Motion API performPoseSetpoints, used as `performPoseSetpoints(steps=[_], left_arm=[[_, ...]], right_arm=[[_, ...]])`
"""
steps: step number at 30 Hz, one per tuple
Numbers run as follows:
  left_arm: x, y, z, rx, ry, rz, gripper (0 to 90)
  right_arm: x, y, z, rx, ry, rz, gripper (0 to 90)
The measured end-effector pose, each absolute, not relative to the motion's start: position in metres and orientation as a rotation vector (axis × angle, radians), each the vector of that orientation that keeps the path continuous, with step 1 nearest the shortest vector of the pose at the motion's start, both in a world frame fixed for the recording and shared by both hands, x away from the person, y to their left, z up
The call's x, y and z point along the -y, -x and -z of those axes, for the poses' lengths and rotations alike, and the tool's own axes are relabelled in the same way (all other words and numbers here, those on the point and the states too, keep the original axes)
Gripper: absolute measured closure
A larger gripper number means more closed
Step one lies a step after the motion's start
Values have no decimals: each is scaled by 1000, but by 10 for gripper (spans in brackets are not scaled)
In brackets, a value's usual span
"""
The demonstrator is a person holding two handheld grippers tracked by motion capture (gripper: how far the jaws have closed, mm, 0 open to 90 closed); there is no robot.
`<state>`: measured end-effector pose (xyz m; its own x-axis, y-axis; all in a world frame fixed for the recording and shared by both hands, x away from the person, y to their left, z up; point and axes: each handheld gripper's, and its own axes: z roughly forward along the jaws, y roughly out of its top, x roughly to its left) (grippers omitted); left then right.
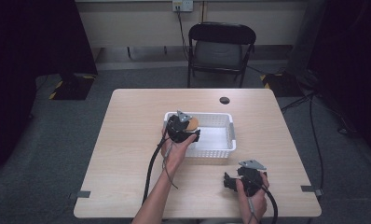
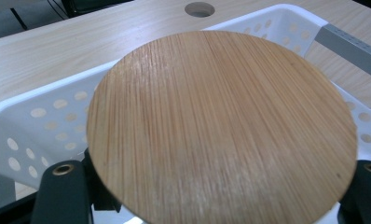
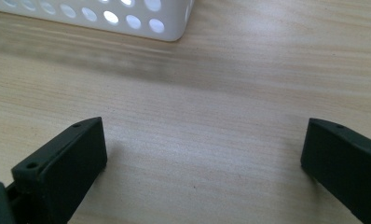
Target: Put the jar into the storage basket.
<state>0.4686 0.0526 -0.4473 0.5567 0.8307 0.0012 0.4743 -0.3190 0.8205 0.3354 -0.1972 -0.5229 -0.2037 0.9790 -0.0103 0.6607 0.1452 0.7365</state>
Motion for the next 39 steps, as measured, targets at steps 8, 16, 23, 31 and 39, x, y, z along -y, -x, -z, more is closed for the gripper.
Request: performPoseSetpoints(steps=[8, 16, 23, 31, 39], left_arm=[[-54, -465, 449, -1037, -1982, -553, 266], [-54, -465, 448, -1034, -1990, -548, 266], [-54, -466, 447, -1037, -2006, -540, 266], [-57, -471, 448, -1050, -1988, -481, 225], [-56, -474, 449, -1049, -1963, -449, 84]], right_arm=[[197, -335, 523, -1930, -1562, -838, 0], [197, -335, 523, -1931, -1562, -838, 0], [197, -335, 523, -1930, -1562, -838, 0], [197, -335, 523, -1930, -1563, -838, 0], [197, -335, 523, -1930, -1562, -838, 0]])
